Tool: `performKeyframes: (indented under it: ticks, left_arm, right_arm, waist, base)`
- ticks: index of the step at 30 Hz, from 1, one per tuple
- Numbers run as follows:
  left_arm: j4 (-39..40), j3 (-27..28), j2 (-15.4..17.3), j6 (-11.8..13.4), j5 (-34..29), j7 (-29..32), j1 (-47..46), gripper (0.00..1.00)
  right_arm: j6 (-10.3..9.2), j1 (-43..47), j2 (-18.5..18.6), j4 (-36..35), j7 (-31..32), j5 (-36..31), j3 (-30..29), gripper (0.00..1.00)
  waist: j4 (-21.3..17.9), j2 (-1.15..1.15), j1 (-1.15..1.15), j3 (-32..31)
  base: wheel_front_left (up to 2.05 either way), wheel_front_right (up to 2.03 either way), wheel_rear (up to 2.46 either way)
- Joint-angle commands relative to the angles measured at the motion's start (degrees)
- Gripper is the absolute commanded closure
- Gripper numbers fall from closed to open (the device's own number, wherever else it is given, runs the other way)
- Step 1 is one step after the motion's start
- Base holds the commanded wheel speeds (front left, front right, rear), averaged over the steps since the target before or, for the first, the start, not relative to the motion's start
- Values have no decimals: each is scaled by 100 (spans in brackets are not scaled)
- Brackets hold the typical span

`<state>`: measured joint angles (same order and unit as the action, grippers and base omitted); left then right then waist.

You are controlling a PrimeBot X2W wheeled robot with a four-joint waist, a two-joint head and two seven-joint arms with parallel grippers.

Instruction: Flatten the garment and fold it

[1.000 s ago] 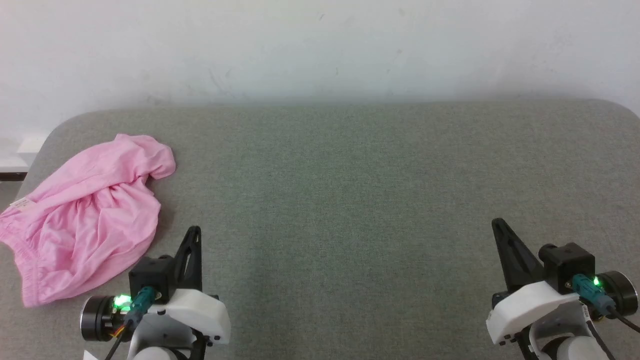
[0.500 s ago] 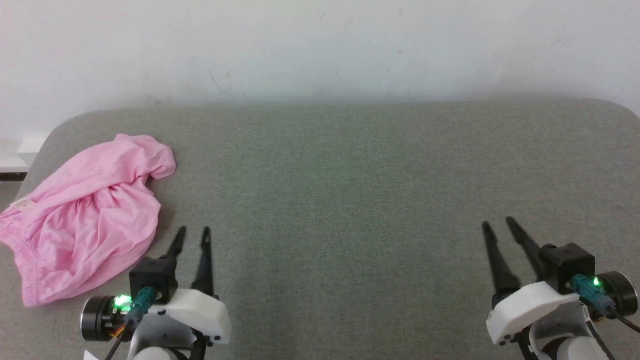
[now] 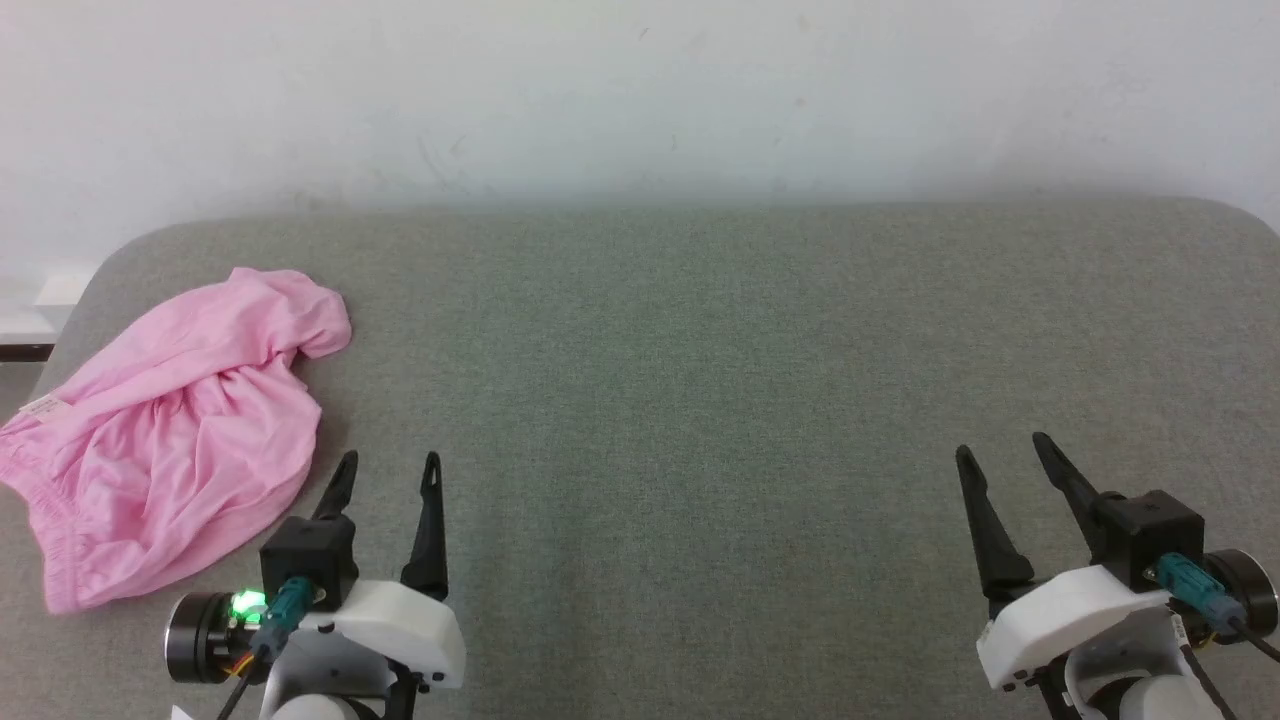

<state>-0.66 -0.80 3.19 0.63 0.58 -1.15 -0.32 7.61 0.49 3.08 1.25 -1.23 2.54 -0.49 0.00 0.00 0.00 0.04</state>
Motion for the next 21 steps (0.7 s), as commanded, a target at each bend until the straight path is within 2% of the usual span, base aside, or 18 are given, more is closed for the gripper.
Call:
performKeyframes:
  ticks: [1, 21]
  left_arm:
    - [-14, -30, -4, 47, 60, -62, 11, 0]
    - [-99, -114, -9, 162, 204, -302, 22, 0]
  right_arm:
    - [-1, 53, -2, 44, -56, 64, -37, 0]
    - [-3, 134, -6, 131, -295, 326, -165, 0]
  waist:
    - [1, 0, 0, 0]
    - [24, 0, 0, -25]
  base:
    - [0, 0, 0]
    - [0, 0, 0]
